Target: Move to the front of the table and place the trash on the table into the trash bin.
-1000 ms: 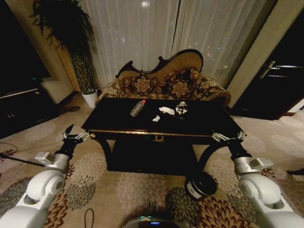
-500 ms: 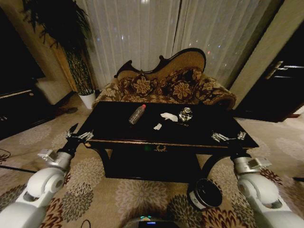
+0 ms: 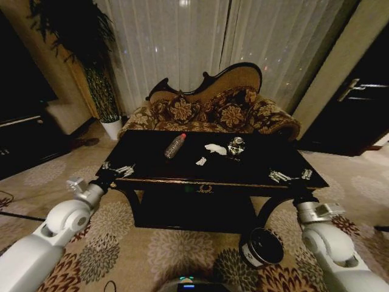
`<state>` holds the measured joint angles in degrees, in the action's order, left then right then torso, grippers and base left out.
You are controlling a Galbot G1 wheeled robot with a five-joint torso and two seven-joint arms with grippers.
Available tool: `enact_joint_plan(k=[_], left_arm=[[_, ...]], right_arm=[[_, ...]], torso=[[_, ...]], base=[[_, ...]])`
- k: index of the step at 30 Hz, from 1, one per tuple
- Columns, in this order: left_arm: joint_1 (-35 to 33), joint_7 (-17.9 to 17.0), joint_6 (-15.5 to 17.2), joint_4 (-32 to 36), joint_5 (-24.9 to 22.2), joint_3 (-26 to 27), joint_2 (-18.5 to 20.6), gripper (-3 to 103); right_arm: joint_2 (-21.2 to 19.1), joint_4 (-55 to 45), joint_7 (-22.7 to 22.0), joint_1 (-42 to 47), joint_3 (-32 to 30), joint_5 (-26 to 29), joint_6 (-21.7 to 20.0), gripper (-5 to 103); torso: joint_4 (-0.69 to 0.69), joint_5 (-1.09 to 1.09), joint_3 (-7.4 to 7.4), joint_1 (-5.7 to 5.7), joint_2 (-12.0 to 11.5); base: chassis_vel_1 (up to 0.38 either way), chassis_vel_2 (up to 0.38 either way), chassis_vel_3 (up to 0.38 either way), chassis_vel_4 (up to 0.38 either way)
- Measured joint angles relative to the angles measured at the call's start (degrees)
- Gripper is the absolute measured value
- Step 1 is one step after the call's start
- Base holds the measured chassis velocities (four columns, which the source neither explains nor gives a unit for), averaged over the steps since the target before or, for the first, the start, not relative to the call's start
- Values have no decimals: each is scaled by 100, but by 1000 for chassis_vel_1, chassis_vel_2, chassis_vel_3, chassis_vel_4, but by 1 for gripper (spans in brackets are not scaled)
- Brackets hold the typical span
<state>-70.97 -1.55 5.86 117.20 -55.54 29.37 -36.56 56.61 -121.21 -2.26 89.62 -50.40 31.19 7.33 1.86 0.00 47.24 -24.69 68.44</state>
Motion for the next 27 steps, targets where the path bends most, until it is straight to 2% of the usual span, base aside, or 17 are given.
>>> enact_joint_plan(k=[2, 4, 7, 8, 11, 19, 24, 27], left_arm=[[530, -25, 30, -175, 35, -518, 9, 99], [675, -28, 44, -226, 34, -643, 9, 99], [1503, -103, 119, -547, -100, -1340, -1, 99], [1503, -103, 119, -547, -100, -1340, -1, 99], [2124, -147, 160, -820, -210, -1958, -55, 99], [2573, -193, 236, -873, -167, -2582, -222, 99], [3180, -277, 308, -1071, 25, -3231, -232, 97], [3356, -286, 326, -1149, 14, -3376, -225, 99]], right_arm=[[9, -20, 0, 34, -35, 3, -4, 100], [15, -26, 0, 40, -36, 3, -7, 100], [68, -49, -2, 83, -37, -10, -20, 100], [68, -49, -2, 83, -37, -10, -20, 100], [92, -51, -2, 125, -65, -24, -22, 100], [171, -9, 7, 107, -98, -28, -22, 100], [300, 11, 37, 103, -72, -105, -4, 100], [377, 17, 50, 128, -83, -130, 17, 100]], torso=[[0, -1, 0, 0, 0], [-1, 0, 0, 0, 0], [0, 2, 1, -2, -1], [0, 2, 1, -2, -1], [1, 0, 1, -2, -1], [-1, 0, 1, -1, -1], [-1, -1, 1, -1, 0], [0, 1, 1, -2, 0]], base=[[0, 0, 0, 0], [0, 0, 0, 0], [0, 0, 0, 0], [0, 0, 0, 0], [0, 0, 0, 0], [0, 0, 0, 0], [0, 0, 0, 0], [0, 0, 0, 0]])
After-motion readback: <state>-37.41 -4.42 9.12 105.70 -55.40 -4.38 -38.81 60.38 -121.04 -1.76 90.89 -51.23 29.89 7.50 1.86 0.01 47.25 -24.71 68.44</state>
